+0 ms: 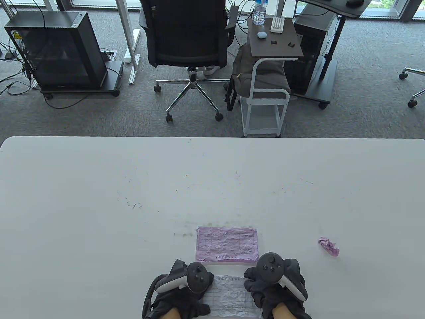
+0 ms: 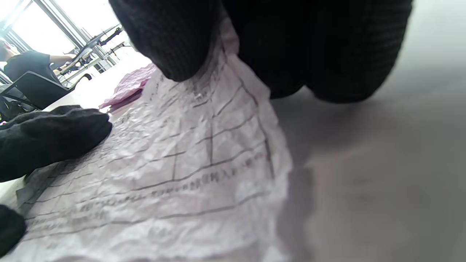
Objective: Flatten crumpled invoices and stack
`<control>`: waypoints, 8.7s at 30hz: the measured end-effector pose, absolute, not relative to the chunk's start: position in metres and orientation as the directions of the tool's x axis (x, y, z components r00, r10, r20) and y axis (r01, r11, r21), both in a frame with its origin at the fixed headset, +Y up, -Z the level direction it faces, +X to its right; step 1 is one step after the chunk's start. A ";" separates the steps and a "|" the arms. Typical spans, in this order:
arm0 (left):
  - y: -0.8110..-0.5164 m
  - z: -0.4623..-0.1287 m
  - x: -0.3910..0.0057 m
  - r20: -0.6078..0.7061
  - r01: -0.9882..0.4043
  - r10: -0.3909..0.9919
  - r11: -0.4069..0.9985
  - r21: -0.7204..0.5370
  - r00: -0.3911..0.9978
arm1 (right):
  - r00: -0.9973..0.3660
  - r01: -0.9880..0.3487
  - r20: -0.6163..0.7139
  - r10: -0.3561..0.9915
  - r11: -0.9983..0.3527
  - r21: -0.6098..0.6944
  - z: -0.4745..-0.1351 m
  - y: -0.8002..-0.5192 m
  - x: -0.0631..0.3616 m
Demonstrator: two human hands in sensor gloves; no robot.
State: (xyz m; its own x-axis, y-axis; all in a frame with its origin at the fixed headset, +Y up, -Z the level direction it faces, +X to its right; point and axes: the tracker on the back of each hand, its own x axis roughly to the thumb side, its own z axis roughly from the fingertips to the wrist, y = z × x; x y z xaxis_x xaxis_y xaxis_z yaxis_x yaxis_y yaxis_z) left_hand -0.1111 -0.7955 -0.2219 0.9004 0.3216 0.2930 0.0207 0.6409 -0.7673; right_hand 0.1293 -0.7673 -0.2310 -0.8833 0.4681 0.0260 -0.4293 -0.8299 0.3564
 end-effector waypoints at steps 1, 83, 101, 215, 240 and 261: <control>-0.796 -0.222 -0.111 0.292 0.019 0.323 0.640 -0.768 0.900 | -0.878 -0.440 0.026 0.478 -0.828 0.348 -0.231 -0.766 0.130; -0.760 -0.312 -0.103 0.284 -0.322 0.405 0.899 -0.296 0.869 | -0.978 -0.165 0.103 0.181 -0.976 0.143 -0.338 -0.753 0.106; -0.772 -0.310 -0.096 0.252 -0.007 0.094 0.946 -0.325 0.963 | -0.998 0.031 0.061 -0.023 -0.992 0.126 -0.334 -0.771 0.094; -0.715 -0.218 -0.127 0.326 -0.710 0.864 0.502 -0.494 0.383 | -0.327 -0.885 0.366 0.871 -0.418 0.203 -0.205 -0.704 0.121; -0.722 -0.222 -0.128 0.307 -0.659 0.837 0.547 -0.516 0.453 | -0.567 -0.768 0.368 0.737 -0.635 0.087 -0.204 -0.702 0.132; -0.720 -0.224 -0.133 0.300 -0.667 0.808 0.589 -0.456 0.508 | -0.547 -0.782 0.326 0.771 -0.609 0.130 -0.208 -0.705 0.129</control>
